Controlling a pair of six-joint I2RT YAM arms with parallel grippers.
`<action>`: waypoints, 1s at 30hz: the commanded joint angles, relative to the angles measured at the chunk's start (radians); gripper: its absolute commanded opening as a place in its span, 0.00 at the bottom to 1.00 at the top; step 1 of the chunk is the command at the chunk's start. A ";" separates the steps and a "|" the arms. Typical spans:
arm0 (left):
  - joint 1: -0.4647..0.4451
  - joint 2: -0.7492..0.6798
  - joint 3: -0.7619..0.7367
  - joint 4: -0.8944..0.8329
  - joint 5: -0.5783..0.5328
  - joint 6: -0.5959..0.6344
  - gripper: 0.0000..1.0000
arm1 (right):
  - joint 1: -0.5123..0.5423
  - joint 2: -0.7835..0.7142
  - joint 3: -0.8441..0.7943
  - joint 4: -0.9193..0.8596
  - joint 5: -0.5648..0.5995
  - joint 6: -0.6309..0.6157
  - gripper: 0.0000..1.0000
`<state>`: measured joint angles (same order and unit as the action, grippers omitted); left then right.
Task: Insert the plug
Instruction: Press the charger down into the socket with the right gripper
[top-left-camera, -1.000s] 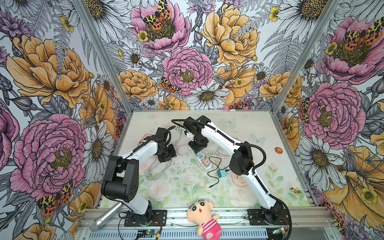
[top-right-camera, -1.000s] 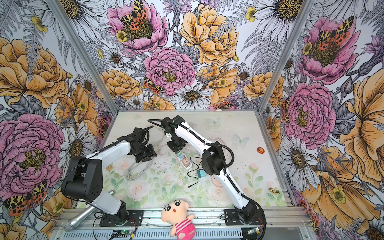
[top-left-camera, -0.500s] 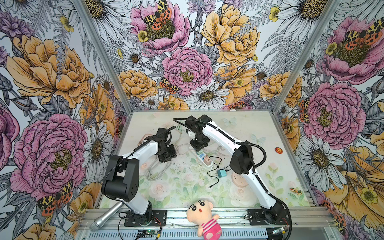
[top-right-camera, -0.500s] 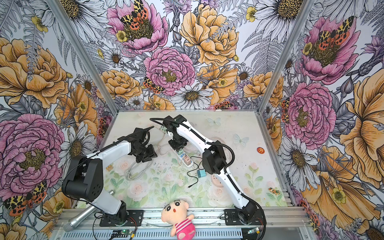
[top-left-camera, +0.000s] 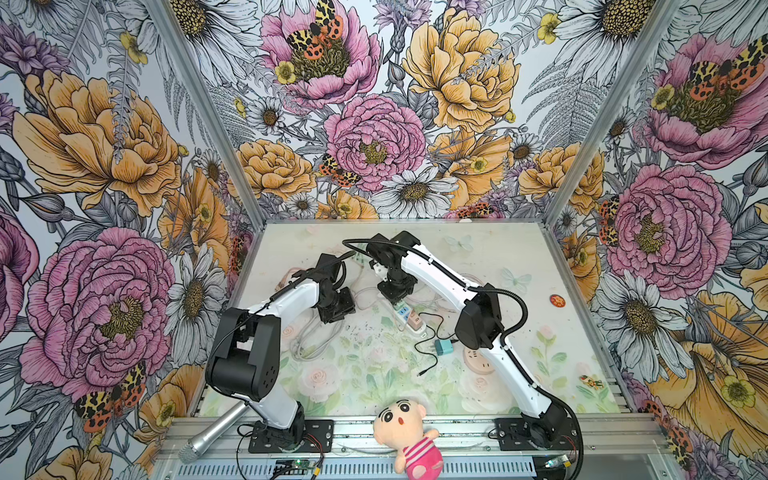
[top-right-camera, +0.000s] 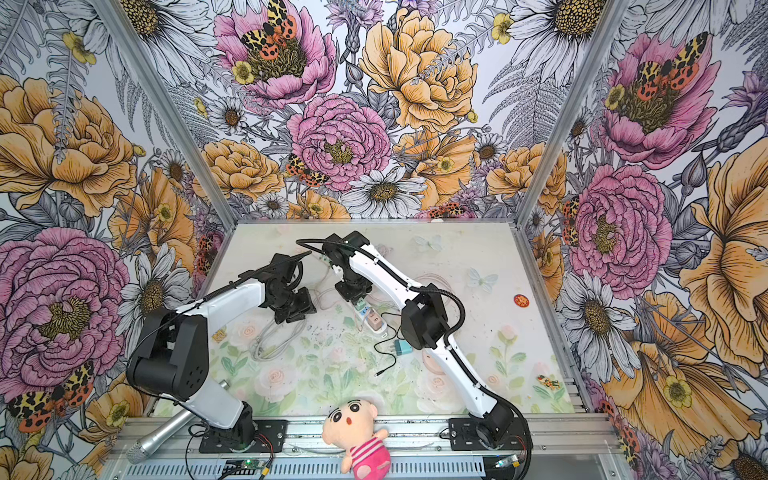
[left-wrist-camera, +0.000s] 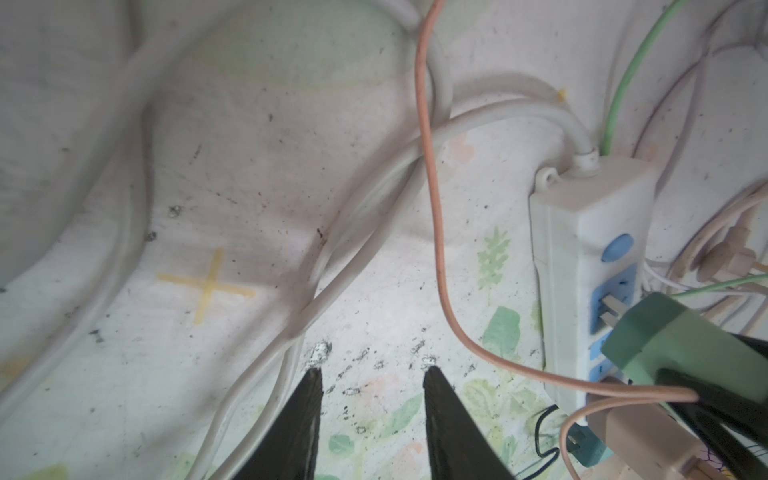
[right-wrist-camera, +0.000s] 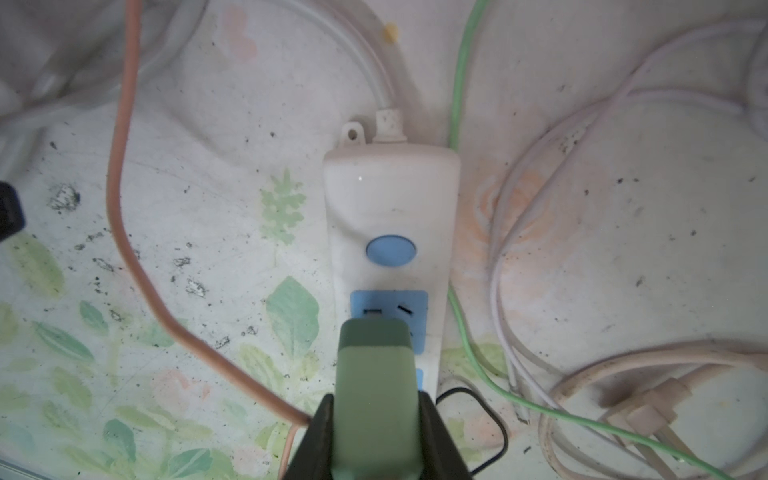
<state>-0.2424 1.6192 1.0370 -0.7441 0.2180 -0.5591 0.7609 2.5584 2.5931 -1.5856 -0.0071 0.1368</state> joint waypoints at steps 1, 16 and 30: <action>-0.010 -0.016 0.045 0.004 -0.039 -0.006 0.42 | 0.003 0.098 -0.021 -0.076 0.090 -0.008 0.00; -0.051 -0.035 0.052 0.097 -0.098 -0.044 0.42 | -0.006 0.050 -0.019 0.020 0.014 0.040 0.24; -0.069 -0.086 0.033 0.097 -0.097 -0.070 0.42 | -0.014 -0.027 -0.023 0.070 0.004 0.045 0.43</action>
<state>-0.3050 1.5715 1.0744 -0.6716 0.1410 -0.6075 0.7513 2.5587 2.5748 -1.5436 -0.0074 0.1749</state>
